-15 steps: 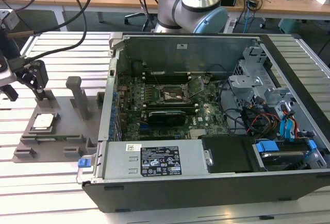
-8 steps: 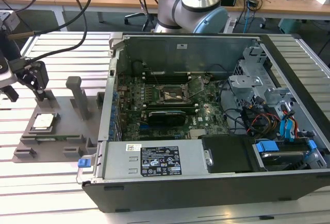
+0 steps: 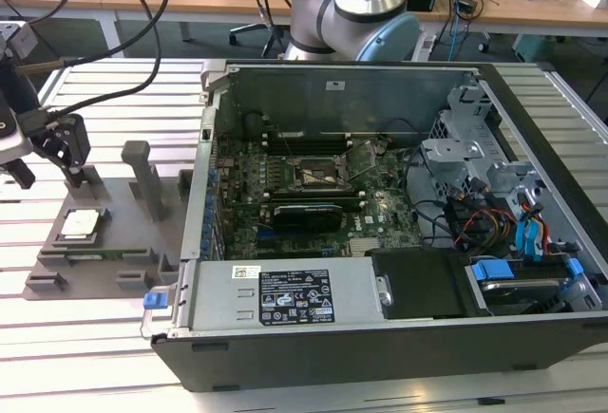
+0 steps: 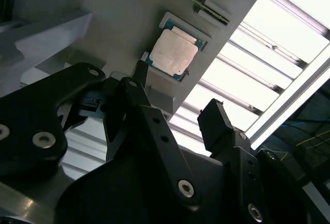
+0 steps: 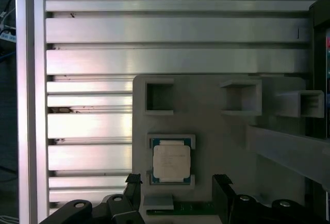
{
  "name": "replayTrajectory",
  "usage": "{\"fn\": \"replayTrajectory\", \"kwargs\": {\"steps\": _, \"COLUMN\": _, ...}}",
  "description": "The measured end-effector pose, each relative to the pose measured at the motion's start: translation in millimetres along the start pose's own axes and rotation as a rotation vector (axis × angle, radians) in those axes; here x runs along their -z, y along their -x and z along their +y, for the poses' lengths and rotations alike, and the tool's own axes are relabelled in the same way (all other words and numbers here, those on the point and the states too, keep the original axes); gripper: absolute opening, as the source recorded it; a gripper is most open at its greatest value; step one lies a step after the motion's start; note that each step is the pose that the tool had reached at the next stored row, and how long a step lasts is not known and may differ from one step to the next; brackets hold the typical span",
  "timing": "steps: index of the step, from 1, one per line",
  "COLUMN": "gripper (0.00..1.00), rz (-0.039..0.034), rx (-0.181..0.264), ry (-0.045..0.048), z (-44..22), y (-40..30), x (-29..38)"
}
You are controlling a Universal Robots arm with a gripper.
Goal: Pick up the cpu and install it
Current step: 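Pick up the cpu and move it towards the insertion slot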
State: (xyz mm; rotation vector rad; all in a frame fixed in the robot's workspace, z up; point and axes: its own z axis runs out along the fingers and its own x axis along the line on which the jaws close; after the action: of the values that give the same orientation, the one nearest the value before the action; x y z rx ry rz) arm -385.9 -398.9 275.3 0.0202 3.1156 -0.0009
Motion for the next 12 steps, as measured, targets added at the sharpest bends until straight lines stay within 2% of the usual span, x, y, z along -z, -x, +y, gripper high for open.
{"fn": "replayTrajectory", "kwargs": {"steps": 12, "gripper": 0.66, "rz": 0.0000, "rx": 0.000, "ry": -0.0001, "z": 0.0, "y": -0.1, "x": -4.0}}
